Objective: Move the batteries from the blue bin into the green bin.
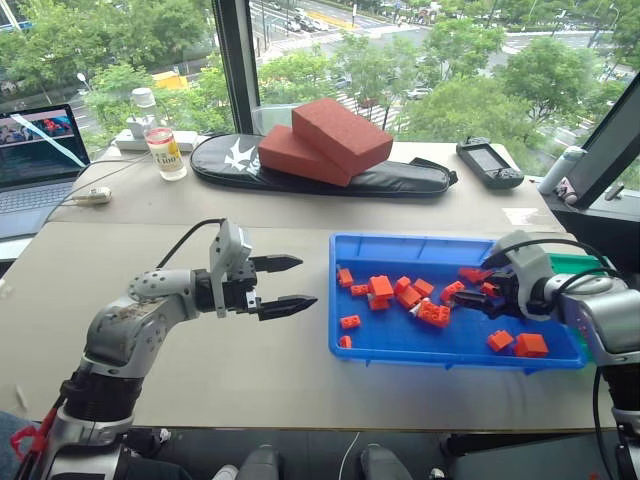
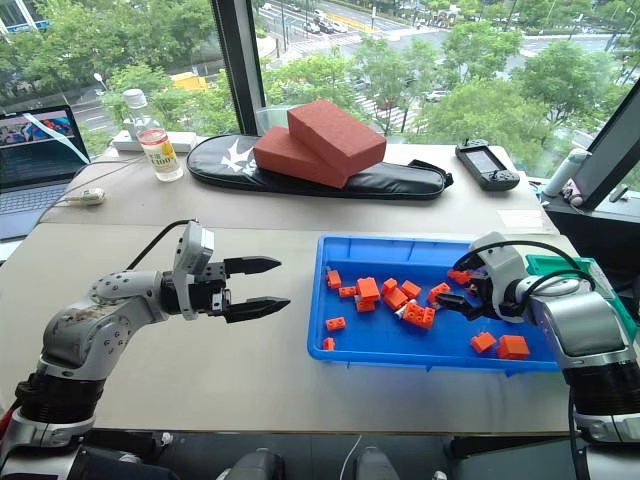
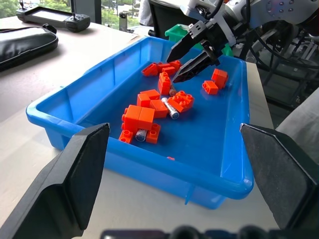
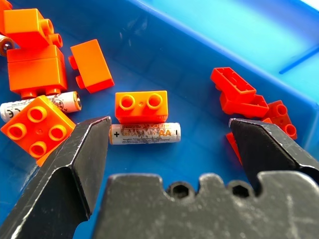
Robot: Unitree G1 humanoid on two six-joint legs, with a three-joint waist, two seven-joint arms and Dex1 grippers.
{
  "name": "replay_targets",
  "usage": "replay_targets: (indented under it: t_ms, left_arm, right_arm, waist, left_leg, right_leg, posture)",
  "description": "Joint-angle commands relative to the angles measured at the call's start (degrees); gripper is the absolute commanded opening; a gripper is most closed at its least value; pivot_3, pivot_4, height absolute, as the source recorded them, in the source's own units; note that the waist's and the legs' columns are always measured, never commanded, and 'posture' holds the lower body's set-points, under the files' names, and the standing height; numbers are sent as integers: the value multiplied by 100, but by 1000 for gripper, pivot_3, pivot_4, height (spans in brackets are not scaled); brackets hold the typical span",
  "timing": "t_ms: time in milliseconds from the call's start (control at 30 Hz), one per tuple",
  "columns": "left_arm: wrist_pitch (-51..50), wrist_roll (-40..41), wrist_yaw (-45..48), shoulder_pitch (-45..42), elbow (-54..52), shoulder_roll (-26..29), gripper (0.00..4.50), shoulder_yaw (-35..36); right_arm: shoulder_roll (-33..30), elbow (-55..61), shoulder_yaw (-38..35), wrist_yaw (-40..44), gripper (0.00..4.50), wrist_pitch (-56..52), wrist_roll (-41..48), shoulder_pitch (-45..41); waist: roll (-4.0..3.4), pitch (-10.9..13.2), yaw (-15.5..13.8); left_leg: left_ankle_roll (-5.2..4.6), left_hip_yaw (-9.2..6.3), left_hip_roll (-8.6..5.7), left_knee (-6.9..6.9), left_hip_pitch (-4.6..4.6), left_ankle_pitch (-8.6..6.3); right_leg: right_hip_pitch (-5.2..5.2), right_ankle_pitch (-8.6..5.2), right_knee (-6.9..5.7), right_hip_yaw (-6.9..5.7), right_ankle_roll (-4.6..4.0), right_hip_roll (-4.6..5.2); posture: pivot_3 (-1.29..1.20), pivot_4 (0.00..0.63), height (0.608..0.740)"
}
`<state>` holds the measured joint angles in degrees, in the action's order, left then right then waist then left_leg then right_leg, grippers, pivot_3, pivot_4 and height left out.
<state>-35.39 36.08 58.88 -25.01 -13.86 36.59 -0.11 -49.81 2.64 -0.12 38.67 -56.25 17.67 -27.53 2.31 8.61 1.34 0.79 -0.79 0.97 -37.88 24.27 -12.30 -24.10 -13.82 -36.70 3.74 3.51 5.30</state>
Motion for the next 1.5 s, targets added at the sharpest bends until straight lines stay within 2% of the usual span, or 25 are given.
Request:
replay_targets:
  t_ms: [33,500,533,600,800,967,1167,1300,1500]
  left_arm:
    - [13,37,-57,0,-240,65,4500,108]
    - [34,56,-170,34,-344,118,4500,169]
    - [41,53,-171,33,-346,117,4500,166]
    - [43,58,-173,20,-340,115,4500,170]
    - [53,39,-156,28,-324,127,4500,145]
    - [49,49,-164,24,-321,134,4500,151]
    - [40,53,-185,37,-344,122,4500,141]
    - [43,36,-193,50,-343,96,4500,95]
    - [35,26,-167,15,-303,54,4500,16]
  right_arm:
    - [28,183,-35,65,4446,105,5,-188]
    - [147,-29,68,75,4446,138,-149,-231]
    - [188,-11,68,67,3912,138,-137,-257]
    - [249,24,63,52,3410,133,-122,-297]
    - [364,20,68,16,1388,104,-164,-280]
    - [339,94,-32,-31,1395,44,-140,-258]
    - [-82,595,-546,16,1395,-295,40,-156]
    - [-759,1315,-1246,95,1395,-916,192,332]
    - [-1239,2013,-1433,-26,1395,-1372,93,1343]
  waist:
    - [0,0,-12]
    - [0,0,-26]
    - [0,0,-24]
    - [0,0,-17]
    - [0,0,-31]
    - [0,0,-32]
    - [-2,1,-37]
    - [-3,2,-81]
    - [-2,1,-34]
  left_leg:
    - [0,0,0,0,0,0]
    - [0,1,-1,0,1,0]
    - [0,1,-1,0,0,0]
    - [0,1,0,0,0,0]
    - [0,1,-1,0,1,0]
    - [0,1,-1,0,1,0]
    - [0,1,-1,0,2,0]
    - [0,1,-4,0,4,0]
    - [-2,1,1,0,-1,-1]
  right_leg:
    - [0,0,0,0,0,0]
    - [0,0,1,0,0,2]
    - [0,0,0,0,0,1]
    - [0,0,0,0,0,0]
    - [0,0,0,0,0,1]
    - [1,0,1,0,0,2]
    - [-1,0,0,0,0,1]
    - [1,0,1,0,1,6]
    - [3,-2,2,0,-1,-1]
  posture:
    - [0,150,740]
    - [0,150,740]
    - [0,150,740]
    - [0,150,740]
    - [0,150,740]
    - [0,150,740]
    - [0,150,740]
    - [0,150,740]
    - [0,150,740]
